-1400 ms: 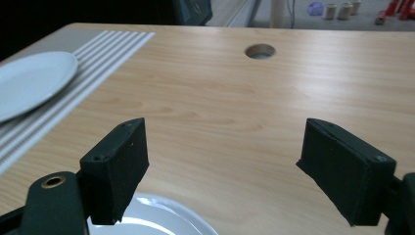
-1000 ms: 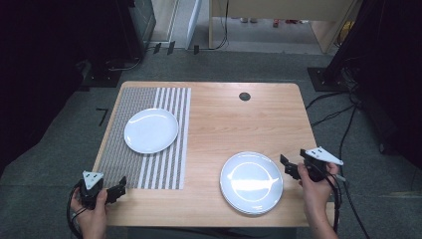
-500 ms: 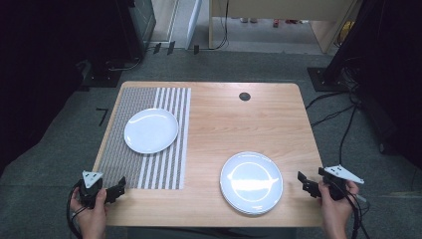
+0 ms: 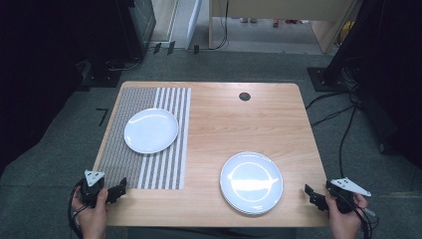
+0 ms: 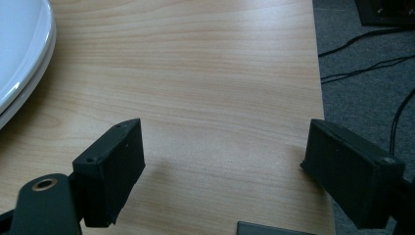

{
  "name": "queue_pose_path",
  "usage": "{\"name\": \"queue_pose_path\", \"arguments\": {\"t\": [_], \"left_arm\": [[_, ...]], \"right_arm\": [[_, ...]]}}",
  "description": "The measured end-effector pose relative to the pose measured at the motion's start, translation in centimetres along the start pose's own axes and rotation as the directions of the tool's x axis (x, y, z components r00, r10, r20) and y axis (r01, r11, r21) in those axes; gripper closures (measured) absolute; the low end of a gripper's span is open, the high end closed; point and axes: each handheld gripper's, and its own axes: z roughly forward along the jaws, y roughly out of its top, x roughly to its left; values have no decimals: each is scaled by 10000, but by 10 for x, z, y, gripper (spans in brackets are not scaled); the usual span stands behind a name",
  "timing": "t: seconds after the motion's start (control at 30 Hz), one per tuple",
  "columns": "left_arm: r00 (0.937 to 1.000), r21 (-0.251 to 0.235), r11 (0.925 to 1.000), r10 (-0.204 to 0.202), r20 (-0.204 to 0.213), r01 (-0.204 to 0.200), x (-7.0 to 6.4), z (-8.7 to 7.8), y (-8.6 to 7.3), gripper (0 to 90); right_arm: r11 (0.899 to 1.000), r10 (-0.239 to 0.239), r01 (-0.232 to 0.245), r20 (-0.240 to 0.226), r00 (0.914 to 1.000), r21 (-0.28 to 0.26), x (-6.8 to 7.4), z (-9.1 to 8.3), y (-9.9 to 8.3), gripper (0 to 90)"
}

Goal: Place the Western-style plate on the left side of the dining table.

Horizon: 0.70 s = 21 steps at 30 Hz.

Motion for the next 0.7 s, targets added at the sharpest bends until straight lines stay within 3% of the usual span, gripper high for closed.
{"name": "queue_pose_path", "arguments": {"t": [0.2,0.23,0.7], "left_arm": [[9999,48,9999,108,-50,-107,-1,1,0,89],[9999,55,9999,117,-56,-117,-1,1,0,88],[9999,77,9999,141,-63,-141,-1,1,0,88]], "right_arm": [[9990,-420,417,225,9989,141,9,3,0,148],[9978,-647,640,447,9969,180,12,5,-1,138],[9973,-731,733,419,9964,-27,14,6,-4,117]]}}
